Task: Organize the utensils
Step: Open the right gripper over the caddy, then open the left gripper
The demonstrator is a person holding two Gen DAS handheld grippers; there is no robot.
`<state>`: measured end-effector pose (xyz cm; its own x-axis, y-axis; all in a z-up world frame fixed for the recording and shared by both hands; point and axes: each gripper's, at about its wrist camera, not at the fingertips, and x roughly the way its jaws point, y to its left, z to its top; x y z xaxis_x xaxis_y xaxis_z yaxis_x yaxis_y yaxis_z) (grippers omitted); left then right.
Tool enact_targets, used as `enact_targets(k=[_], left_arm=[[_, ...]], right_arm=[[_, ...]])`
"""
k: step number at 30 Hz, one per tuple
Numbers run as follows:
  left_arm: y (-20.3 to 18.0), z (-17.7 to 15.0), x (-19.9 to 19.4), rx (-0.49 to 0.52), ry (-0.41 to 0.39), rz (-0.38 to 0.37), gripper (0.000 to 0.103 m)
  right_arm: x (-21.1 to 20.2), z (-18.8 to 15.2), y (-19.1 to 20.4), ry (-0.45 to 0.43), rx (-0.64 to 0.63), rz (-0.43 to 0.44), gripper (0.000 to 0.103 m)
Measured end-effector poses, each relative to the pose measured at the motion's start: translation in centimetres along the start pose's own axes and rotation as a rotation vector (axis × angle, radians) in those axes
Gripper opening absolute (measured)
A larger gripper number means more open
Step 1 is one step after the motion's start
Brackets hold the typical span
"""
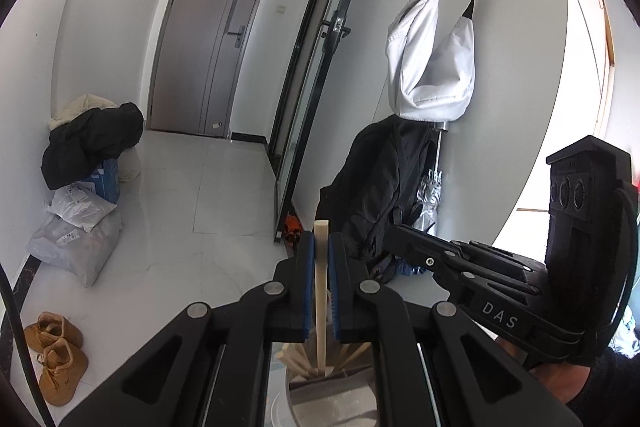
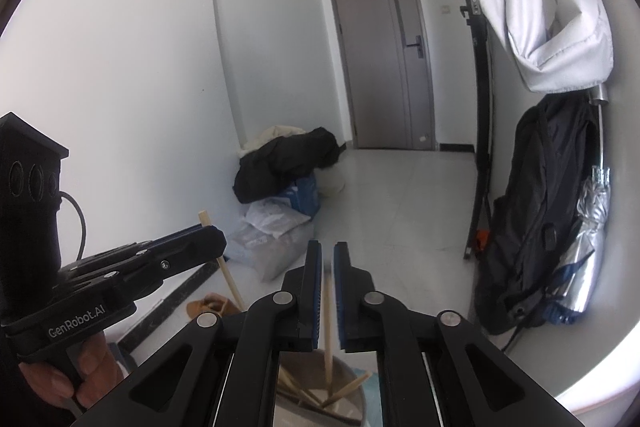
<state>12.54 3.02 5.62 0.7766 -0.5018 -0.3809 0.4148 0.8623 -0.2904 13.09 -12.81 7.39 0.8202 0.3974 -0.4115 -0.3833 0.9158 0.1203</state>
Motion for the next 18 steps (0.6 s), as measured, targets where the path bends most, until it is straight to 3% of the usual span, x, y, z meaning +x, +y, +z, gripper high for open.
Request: enact_targets(k=[4, 6, 10, 13, 18], left_arm=[[0.0, -0.3, -0.4, -0.007, 0.049, 0.02, 0.033], [0.2, -0.3, -1.0, -0.02, 0.048, 0.065, 0.034], [0.5, -0.5, -2.1, -0.048, 0.05, 0.102, 0.046], [0.3, -0.7, -2.6, -0.057, 0.067, 0.078, 0.056], [-0.6, -1.6, -2.3, -0.011, 0.122, 0.05, 0.058]], right_arm=[[-0.5, -0.9, 0.2, 0.025, 0.008, -0.003, 0.007], [-1.1, -1.4, 0.2, 0.031, 0.021, -0.011, 0.007], [-2.7, -1.8, 0.1, 0.02, 0.042, -0.034, 0.009], [-4.1, -2.3, 0.2, 0.011, 0.052, -0.053, 0.019], [-6.3, -3.3, 0.5, -0.002, 0.052, -0.074, 0.02]])
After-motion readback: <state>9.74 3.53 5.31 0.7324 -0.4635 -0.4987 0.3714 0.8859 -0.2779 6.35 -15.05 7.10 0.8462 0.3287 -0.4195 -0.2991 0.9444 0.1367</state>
